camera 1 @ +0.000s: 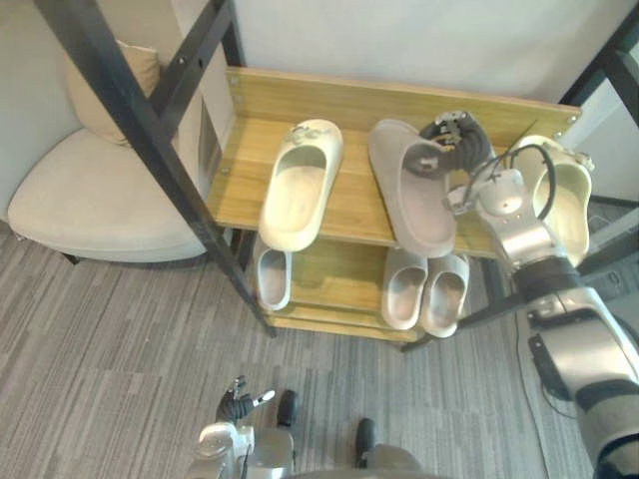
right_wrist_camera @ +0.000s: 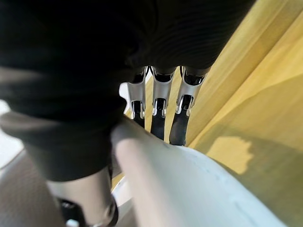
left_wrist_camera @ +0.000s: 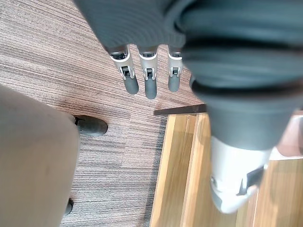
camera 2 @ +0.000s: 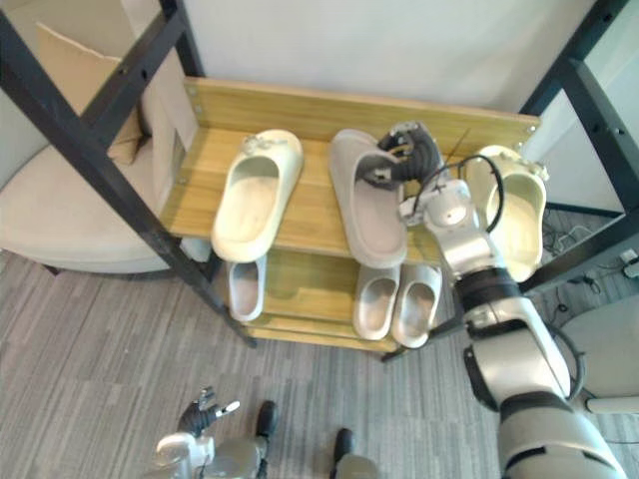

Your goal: Organize the slippers on the shoe rack

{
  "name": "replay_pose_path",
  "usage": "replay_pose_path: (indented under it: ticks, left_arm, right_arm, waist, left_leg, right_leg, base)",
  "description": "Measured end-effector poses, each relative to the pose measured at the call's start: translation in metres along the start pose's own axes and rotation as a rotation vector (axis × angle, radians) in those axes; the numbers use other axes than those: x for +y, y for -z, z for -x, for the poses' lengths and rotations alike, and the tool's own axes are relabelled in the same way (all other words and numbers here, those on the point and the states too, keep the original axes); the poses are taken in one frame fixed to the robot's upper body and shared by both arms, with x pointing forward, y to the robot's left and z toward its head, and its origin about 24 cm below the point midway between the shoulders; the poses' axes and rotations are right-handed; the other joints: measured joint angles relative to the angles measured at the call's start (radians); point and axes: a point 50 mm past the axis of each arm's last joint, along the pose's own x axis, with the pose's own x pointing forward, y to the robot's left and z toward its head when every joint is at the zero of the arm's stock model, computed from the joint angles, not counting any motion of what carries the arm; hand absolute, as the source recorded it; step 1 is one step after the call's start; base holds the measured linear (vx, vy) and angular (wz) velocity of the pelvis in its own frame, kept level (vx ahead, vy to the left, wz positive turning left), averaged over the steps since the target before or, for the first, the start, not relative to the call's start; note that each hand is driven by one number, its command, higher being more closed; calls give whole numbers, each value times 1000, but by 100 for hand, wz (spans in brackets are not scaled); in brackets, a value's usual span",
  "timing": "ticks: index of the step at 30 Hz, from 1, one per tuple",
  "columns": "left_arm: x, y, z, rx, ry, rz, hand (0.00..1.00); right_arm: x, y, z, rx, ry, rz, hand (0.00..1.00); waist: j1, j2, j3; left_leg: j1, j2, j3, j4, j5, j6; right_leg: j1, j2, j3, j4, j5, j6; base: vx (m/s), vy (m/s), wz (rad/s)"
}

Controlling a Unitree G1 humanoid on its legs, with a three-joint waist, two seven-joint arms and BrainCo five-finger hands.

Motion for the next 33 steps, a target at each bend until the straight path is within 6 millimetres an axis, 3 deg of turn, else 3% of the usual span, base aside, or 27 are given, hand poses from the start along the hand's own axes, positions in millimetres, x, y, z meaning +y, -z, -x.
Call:
replay_pose_path:
  ticks: [8, 16, 20, 25, 33]
  left_arm:
    - [0, 0, 0, 3, -1, -1, 0]
    - [2, 3, 0, 24, -5, -6, 0]
    - [3, 7, 2, 37, -8, -14, 0]
    - [3, 11, 3, 52, -4, -42, 0]
    - [4, 23, 9, 84, -4, -56, 0]
  right_arm:
    - [6, -2, 11, -46, -4, -24, 100]
    - [13, 5, 50, -103, 7, -101, 100]
    - [11, -5, 70, -186, 45, -173, 100]
    - [1, -12, 93, -264, 86, -245, 100]
    - [10, -21, 127, -348, 61, -394, 100]
  waist:
    - [-3, -1, -1]
    - [-27, -6, -4]
    - [-57, -7, -6]
    - [-63, -7, -29]
    - [-83, -2, -86]
  left_leg:
    - [6, 4, 11, 0, 0, -1]
    - [16, 6, 16, 0, 1, -1]
    - [20, 7, 17, 0, 3, -3]
    - [24, 12, 24, 0, 3, -3]
    - [40, 14, 33, 0, 3, -3]
  right_leg:
    - [1, 3, 7, 1, 1, -1]
    - [2, 4, 10, 13, 2, -1]
    - [5, 4, 13, 13, 2, 0]
    - [3, 4, 26, 11, 2, 0]
    - [8, 4, 31, 13, 2, 0]
  base:
    - [-1, -1, -3]
    - [-18, -4, -2]
    - [-37, -10, -1]
    - [-19, -5, -4]
    - [-7, -6, -3]
